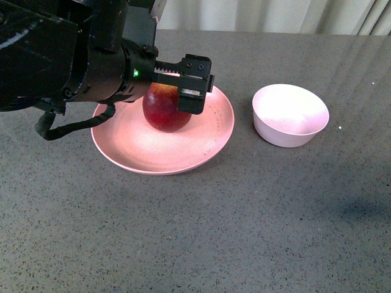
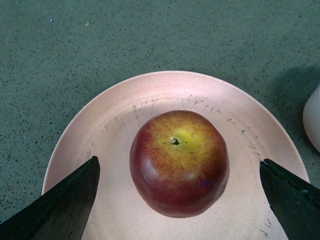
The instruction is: Move apple from plate to bowl
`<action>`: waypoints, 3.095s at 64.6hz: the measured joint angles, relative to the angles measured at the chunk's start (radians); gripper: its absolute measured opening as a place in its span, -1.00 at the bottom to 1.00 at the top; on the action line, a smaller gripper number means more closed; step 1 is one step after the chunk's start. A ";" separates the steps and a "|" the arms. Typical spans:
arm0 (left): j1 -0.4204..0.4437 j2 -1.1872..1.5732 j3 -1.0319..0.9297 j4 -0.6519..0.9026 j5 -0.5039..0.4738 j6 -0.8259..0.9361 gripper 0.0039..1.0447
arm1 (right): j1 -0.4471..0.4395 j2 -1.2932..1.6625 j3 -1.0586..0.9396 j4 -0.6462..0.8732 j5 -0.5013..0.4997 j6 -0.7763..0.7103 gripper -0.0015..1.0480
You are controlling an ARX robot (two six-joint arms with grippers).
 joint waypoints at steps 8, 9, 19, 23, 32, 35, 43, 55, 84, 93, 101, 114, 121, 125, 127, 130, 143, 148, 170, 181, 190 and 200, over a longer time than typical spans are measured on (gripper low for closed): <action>-0.008 0.025 0.025 -0.020 0.000 -0.005 0.84 | 0.000 0.000 0.000 0.000 0.000 0.000 0.83; -0.010 0.030 0.029 -0.026 -0.001 -0.005 0.84 | 0.000 0.000 0.000 0.000 0.000 0.000 0.83; -0.017 0.065 0.062 -0.047 -0.002 -0.008 0.84 | 0.000 0.000 0.000 0.000 0.000 0.000 0.83; -0.018 0.084 0.085 -0.061 -0.002 -0.010 0.84 | 0.000 0.000 0.000 0.000 0.000 0.000 0.83; -0.017 0.119 0.127 -0.090 -0.008 -0.017 0.84 | 0.000 0.000 0.000 0.000 0.000 0.000 0.83; -0.017 0.126 0.138 -0.098 -0.011 -0.018 0.84 | 0.000 0.000 0.000 0.000 0.000 0.000 0.83; -0.017 0.142 0.166 -0.113 -0.018 -0.021 0.84 | 0.000 0.000 0.000 0.000 0.000 0.000 0.83; -0.018 0.160 0.188 -0.131 -0.026 -0.029 0.83 | 0.000 0.000 0.000 0.000 0.000 0.000 0.83; -0.023 0.152 0.198 -0.140 -0.008 -0.038 0.35 | 0.000 0.000 0.000 0.000 0.000 0.000 0.83; -0.061 0.107 0.218 -0.140 0.051 -0.014 0.35 | 0.000 0.000 0.000 0.000 0.000 0.000 0.83; -0.110 0.090 0.274 -0.143 0.101 -0.005 0.35 | 0.000 0.000 0.000 0.000 0.000 0.000 0.83; -0.169 0.099 0.362 -0.163 0.145 0.007 0.35 | 0.000 0.000 0.000 0.000 0.000 0.000 0.83; -0.189 0.117 0.395 -0.172 0.168 0.017 0.35 | 0.000 0.000 0.000 0.000 0.000 0.000 0.83; -0.196 0.127 0.405 -0.178 0.185 0.024 0.35 | 0.000 0.000 0.000 0.000 0.000 0.000 0.83; -0.199 0.135 0.410 -0.182 0.192 0.027 0.35 | 0.000 0.000 0.000 0.000 0.000 0.000 0.83; -0.203 0.146 0.415 -0.184 0.204 0.029 0.35 | 0.000 0.000 0.000 0.000 0.000 0.000 0.83; -0.216 0.211 0.449 -0.194 0.226 0.042 0.35 | 0.000 0.000 0.000 0.000 0.000 0.000 0.83; -0.218 0.237 0.468 -0.195 0.225 0.043 0.35 | 0.000 0.000 0.000 0.000 0.000 0.000 0.83; -0.216 0.296 0.531 -0.204 0.198 0.039 0.65 | 0.000 0.000 0.000 0.000 0.000 0.000 0.83; -0.212 0.297 0.534 -0.204 0.192 0.030 0.82 | 0.000 0.000 0.000 0.000 0.000 0.000 0.83; -0.201 0.284 0.500 -0.166 0.189 0.005 0.84 | 0.000 0.000 0.000 0.000 0.000 0.000 0.83; -0.156 0.185 0.381 -0.097 0.180 -0.048 0.84 | 0.000 0.000 0.000 0.000 0.000 0.000 0.83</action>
